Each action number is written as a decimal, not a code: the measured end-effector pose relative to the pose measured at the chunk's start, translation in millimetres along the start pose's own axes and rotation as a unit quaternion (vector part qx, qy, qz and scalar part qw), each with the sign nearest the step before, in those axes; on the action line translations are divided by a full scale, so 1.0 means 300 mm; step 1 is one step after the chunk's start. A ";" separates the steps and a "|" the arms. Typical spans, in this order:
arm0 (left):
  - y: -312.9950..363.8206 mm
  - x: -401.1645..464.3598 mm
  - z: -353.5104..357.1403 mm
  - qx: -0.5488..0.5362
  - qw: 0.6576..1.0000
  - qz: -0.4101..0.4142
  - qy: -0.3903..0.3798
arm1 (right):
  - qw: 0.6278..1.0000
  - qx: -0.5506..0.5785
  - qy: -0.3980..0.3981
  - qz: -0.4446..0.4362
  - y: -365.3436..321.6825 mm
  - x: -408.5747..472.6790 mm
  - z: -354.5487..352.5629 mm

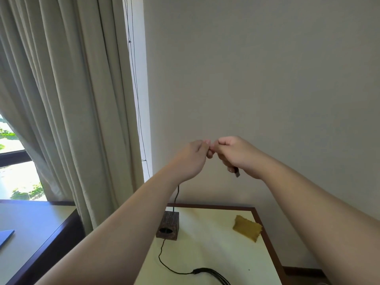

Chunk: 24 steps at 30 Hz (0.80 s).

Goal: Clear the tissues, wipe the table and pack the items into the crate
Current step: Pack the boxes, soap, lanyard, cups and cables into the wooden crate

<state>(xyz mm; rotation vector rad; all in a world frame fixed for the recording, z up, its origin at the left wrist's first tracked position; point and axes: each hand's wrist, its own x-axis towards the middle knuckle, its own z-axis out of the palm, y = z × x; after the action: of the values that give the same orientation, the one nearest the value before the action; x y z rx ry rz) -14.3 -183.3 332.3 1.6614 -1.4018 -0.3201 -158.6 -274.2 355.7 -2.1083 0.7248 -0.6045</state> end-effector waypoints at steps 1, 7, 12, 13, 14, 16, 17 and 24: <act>-0.002 0.002 -0.001 -0.024 1.000 -0.010 0.008 | 1.000 0.008 -0.001 0.000 -0.002 0.003 -0.006; -0.074 0.004 -0.095 -0.014 0.996 -0.027 0.090 | 0.991 0.054 -0.102 0.066 0.049 -0.040 -0.083; -0.056 0.032 -0.075 -0.038 0.993 -0.008 0.110 | 0.951 0.213 -0.222 0.033 -0.055 -0.083 -0.034; -0.057 0.030 -0.060 -0.055 0.994 0.000 0.098 | 0.942 0.252 -0.223 0.009 -0.091 -0.090 -0.024; -0.056 0.027 -0.040 -0.076 0.993 0.006 0.085 | 0.932 0.292 -0.214 -0.014 -0.126 -0.093 -0.015; -0.041 0.010 0.003 -0.133 0.988 -0.012 0.079 | 0.907 0.378 -0.174 -0.063 -0.177 -0.080 -0.005; -0.031 -0.001 0.025 -0.140 0.986 -0.039 0.082 | 0.894 0.415 -0.147 -0.090 -0.194 -0.065 -0.006; -0.085 -0.090 0.120 -0.099 0.991 -0.045 0.082 | 0.966 0.083 0.152 -0.191 -0.113 0.075 -0.077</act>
<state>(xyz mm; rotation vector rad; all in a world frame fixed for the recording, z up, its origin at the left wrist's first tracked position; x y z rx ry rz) -31.2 -177.5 283.8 1.5530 -1.1387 -0.3546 -147.4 -284.5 399.7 -2.0315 0.4090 -1.1785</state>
